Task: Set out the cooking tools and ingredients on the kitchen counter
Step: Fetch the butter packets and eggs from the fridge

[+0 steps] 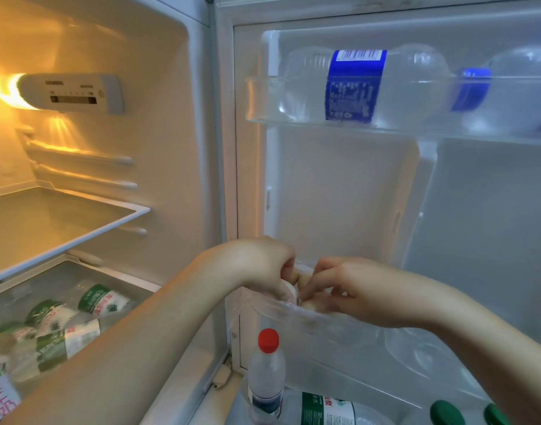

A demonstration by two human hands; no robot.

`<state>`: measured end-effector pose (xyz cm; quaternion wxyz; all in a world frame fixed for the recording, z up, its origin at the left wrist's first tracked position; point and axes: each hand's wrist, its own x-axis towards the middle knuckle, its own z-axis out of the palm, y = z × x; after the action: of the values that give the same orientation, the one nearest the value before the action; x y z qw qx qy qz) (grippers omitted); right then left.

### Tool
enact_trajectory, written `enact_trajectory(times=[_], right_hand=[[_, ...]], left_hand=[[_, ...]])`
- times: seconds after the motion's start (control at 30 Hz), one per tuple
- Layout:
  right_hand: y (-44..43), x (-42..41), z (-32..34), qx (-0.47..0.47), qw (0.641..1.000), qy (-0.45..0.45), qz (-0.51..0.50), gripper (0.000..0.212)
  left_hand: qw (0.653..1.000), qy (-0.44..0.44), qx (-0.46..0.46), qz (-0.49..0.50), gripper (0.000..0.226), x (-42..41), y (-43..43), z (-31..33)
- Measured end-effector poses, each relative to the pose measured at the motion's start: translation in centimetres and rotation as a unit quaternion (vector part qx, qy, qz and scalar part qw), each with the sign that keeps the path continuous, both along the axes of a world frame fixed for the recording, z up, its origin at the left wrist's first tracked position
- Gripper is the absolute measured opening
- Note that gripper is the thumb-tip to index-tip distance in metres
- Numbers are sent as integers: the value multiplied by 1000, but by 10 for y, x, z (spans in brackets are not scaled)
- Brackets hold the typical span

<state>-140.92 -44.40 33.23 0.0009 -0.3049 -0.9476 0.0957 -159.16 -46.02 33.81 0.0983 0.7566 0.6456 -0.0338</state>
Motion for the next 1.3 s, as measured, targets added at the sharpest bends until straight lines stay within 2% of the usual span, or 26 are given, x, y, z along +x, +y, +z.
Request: enact_trajectory(times=[0.23,0.43,0.53,0.63,0.87,1.13,1.2,1.3], right_hand=[[1,-7,-6,1,1000,20,-2,15],[5,-2,-6,-13,997,-29,70,39],[7,-3,-6,-14,995,-32,89,39],[11,-1,-6,-21,994,-24,100,34],[14,5,-1,-55,997,-25,57,47],[15,9,2,-45,999,1,15,31],[16,10,-1,-9,1000,27,4,28],[14,13,-1,61,981,183,-26,21]], left_hand=[[1000,-16,8,9,40,-1,1,-1],[997,-69,39,17,42,-7,1,-7],[994,-93,51,22,43,-11,-1,-10],[990,-117,73,16,35,-15,-6,-12],[970,-204,125,45,31,-19,-14,-19],[958,-246,132,61,31,-19,-18,-23],[956,-249,145,55,28,-19,-18,-24],[920,-334,195,63,23,-18,-20,-25]])
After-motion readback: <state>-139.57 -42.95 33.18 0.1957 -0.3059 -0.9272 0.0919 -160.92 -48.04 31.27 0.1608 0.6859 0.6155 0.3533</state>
